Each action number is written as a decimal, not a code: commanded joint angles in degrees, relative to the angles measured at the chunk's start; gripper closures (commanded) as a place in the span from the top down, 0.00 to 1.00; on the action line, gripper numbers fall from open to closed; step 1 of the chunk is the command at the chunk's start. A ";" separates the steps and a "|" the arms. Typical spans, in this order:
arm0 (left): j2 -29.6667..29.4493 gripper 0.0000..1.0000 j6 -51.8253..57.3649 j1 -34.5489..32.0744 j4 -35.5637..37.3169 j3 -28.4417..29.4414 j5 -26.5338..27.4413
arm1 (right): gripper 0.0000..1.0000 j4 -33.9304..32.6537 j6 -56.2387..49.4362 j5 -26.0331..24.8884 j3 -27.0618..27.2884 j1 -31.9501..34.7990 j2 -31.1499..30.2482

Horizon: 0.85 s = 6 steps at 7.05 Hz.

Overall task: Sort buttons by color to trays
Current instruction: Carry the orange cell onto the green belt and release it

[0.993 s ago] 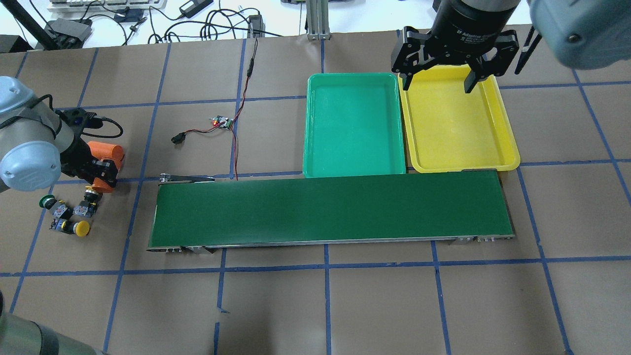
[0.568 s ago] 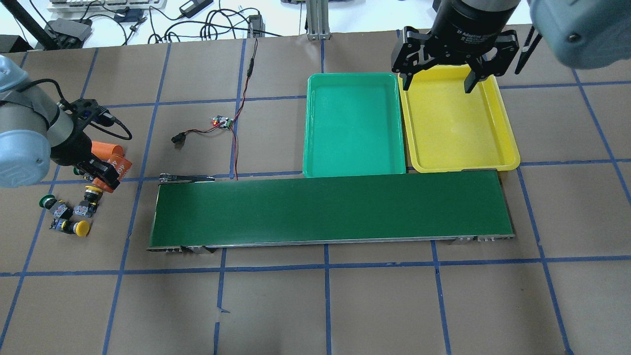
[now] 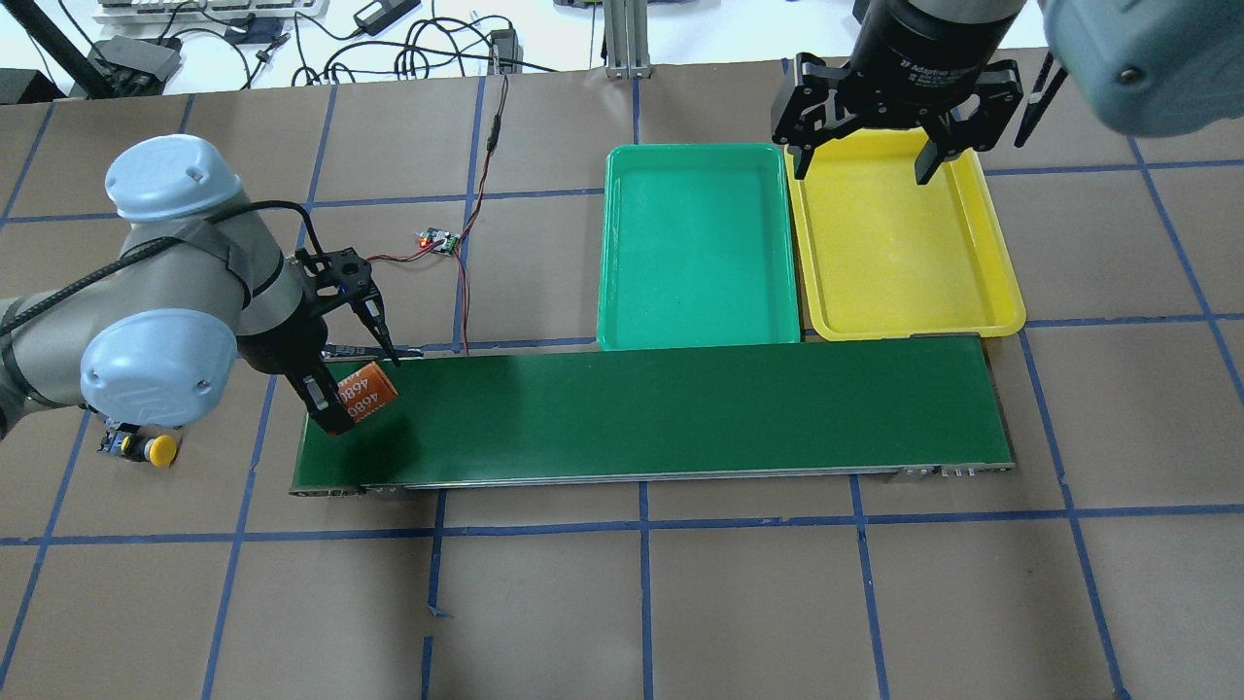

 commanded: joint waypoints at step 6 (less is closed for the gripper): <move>-0.09 1.00 13.56 4.18 3.52 3.34 0.20 | 1.00 0.15 -0.12 0.00 0.18 0.00 -0.04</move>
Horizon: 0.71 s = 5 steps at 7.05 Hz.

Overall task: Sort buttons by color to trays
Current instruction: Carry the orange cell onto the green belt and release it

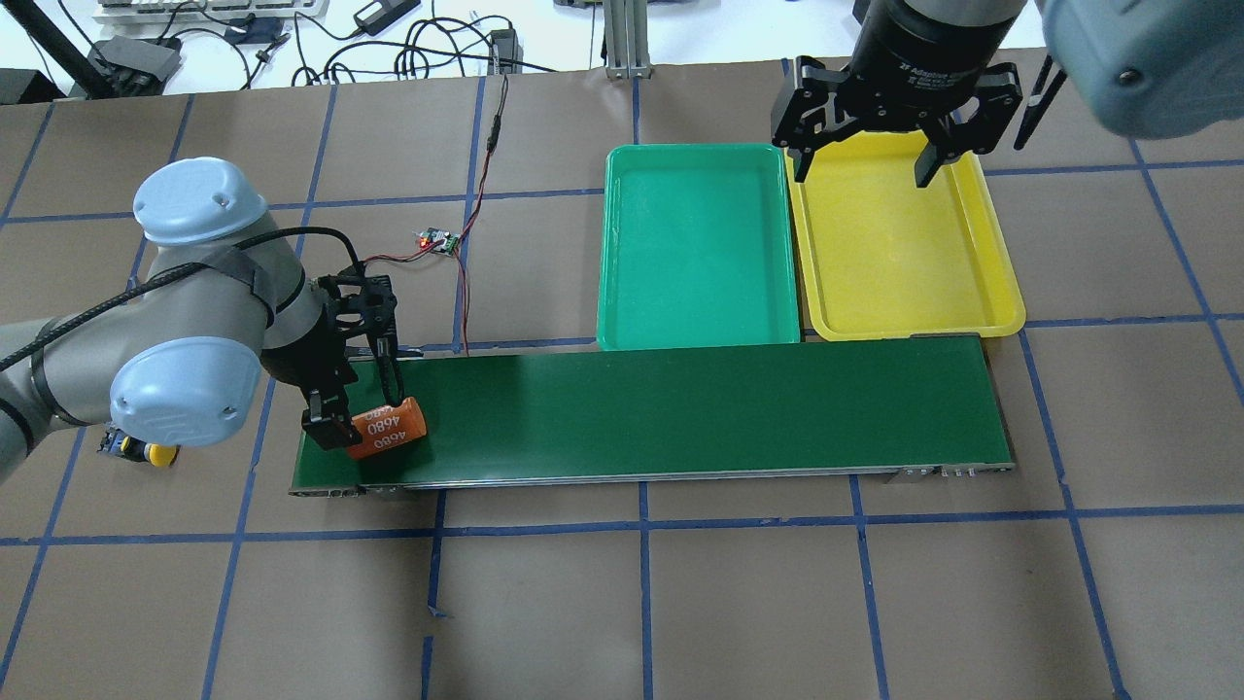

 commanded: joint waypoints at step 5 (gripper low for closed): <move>-11.28 1.00 0.65 24.80 0.95 8.89 0.59 | 1.00 0.21 -0.47 0.00 0.20 -0.09 0.15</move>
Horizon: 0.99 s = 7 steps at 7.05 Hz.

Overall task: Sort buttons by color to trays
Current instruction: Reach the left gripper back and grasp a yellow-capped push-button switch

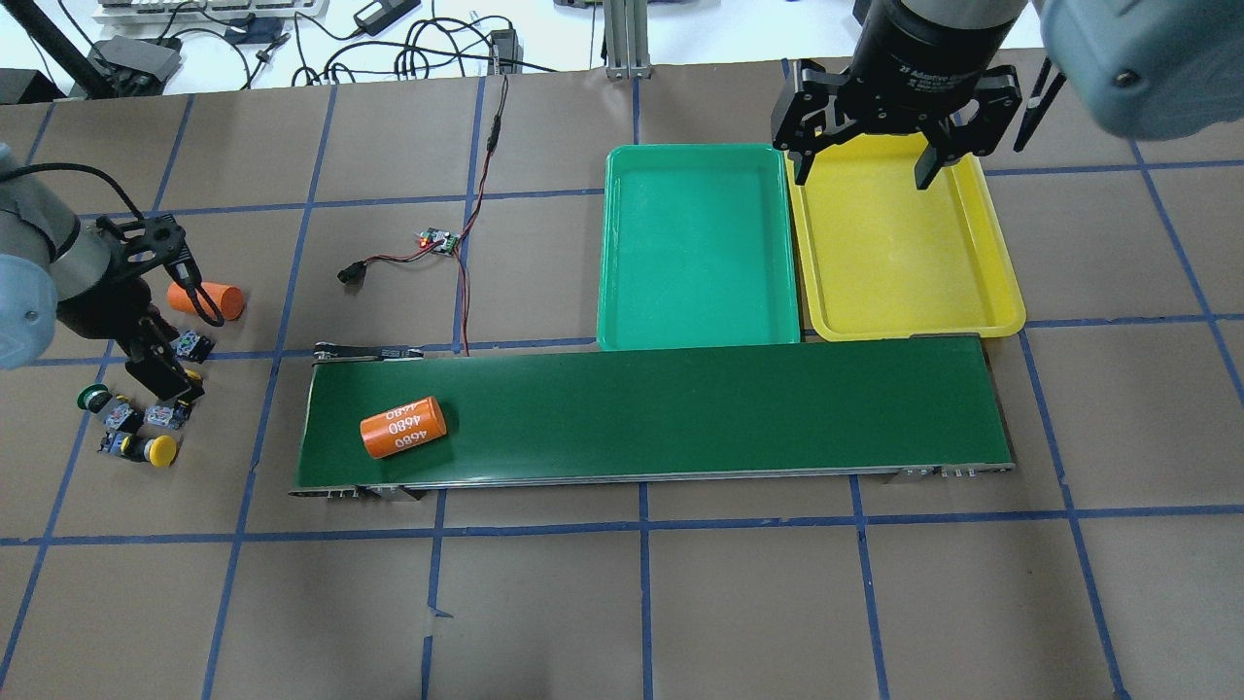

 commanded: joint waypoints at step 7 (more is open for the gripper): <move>-13.91 1.00 -13.28 3.55 12.31 1.54 1.96 | 1.00 0.15 -0.16 0.00 0.43 0.00 -0.43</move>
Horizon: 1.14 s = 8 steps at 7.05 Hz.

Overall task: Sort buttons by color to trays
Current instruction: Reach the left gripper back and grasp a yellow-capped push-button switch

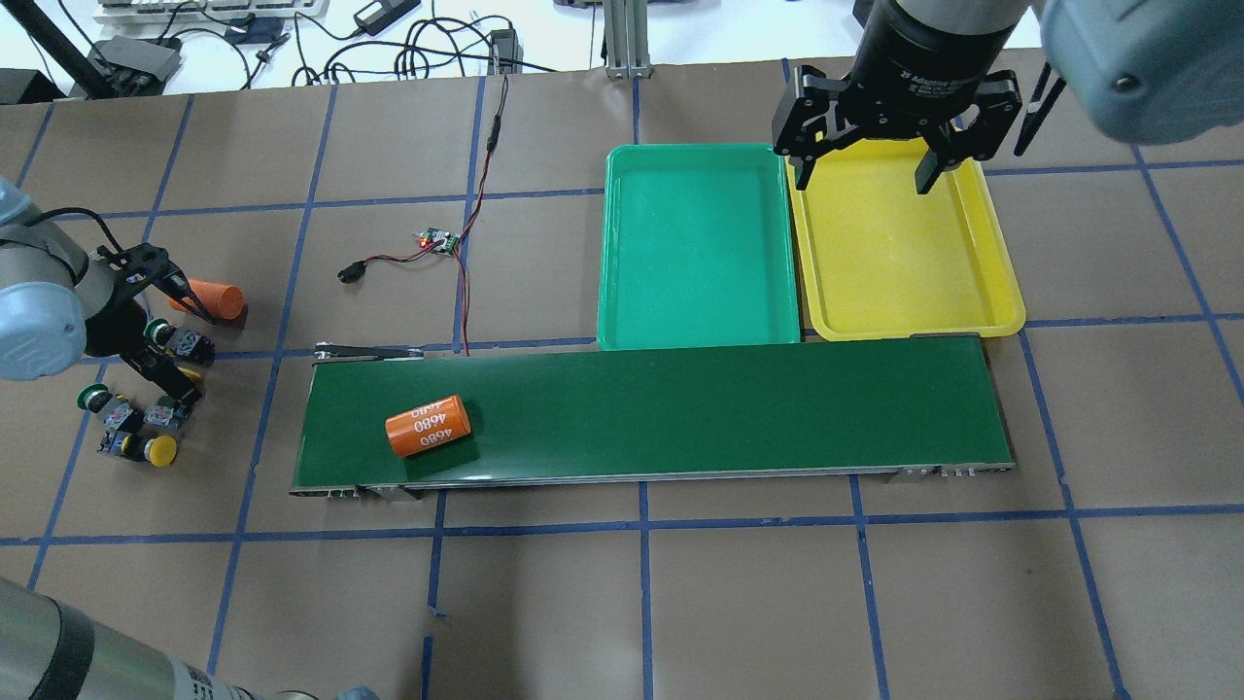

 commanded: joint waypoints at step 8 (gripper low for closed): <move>5.11 0.04 -8.33 -0.44 -6.87 -0.98 0.33 | 1.00 0.09 -0.52 0.00 0.11 0.01 -0.12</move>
